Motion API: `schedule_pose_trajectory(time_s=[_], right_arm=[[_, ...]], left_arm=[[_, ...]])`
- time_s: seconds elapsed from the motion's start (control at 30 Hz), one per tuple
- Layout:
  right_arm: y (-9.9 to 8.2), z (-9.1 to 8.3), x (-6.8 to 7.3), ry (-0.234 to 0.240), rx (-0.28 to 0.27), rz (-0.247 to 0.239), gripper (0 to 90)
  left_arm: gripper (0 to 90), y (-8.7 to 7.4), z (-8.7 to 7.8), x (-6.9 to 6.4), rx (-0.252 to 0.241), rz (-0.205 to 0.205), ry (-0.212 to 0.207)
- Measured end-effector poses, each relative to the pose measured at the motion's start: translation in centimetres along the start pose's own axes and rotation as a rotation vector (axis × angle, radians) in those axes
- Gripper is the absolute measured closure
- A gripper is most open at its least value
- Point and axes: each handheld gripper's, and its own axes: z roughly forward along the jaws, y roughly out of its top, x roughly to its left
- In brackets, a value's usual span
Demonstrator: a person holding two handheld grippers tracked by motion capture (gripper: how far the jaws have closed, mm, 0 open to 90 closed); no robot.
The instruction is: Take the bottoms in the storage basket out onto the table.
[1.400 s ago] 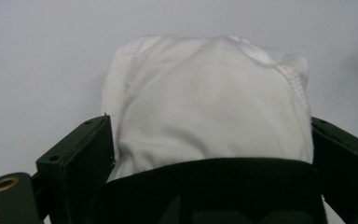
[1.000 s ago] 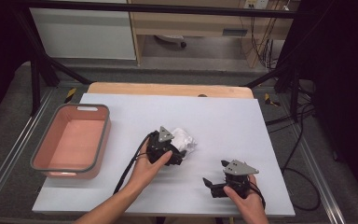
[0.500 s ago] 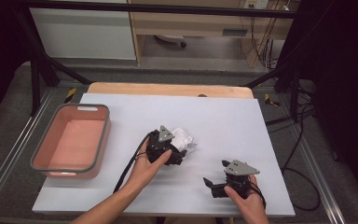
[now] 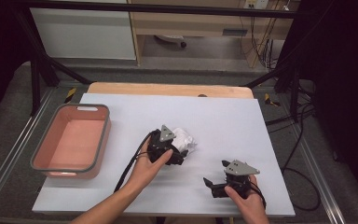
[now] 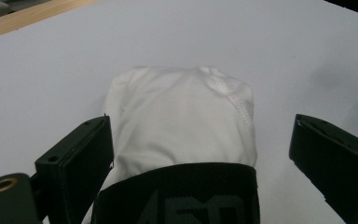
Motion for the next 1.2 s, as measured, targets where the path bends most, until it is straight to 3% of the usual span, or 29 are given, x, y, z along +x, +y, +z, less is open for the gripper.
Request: schedule_pose_trajectory(time_s=[0.07, 0.13, 0.33, 0.73, 1.2], right_arm=[[0.0, 0.0, 0.0, 0.0, 0.001, -0.002, 4.8], [0.0, 0.1, 0.0, -0.002, 0.004, -0.007, 4.8], [0.0, 0.1, 0.2, 0.002, 0.008, -0.016, 5.0], [0.0, -0.1, 0.0, -0.004, 0.001, -0.004, 4.9], [0.0, -0.2, 0.0, -0.008, 0.001, -0.005, 4.9]], left_arm=[[6.3, 0.1, -0.1, 0.0, -0.002, 0.015, 0.006], [6.3, 0.3, -0.1, -0.2, 0.004, 0.063, 0.023], [6.3, 0.9, -0.4, -1.0, 0.004, 0.075, 0.002], [6.3, 2.8, -2.0, -0.7, -0.008, 0.036, -0.024], [6.3, 3.9, -4.7, 1.9, -0.043, -0.011, 0.006]])
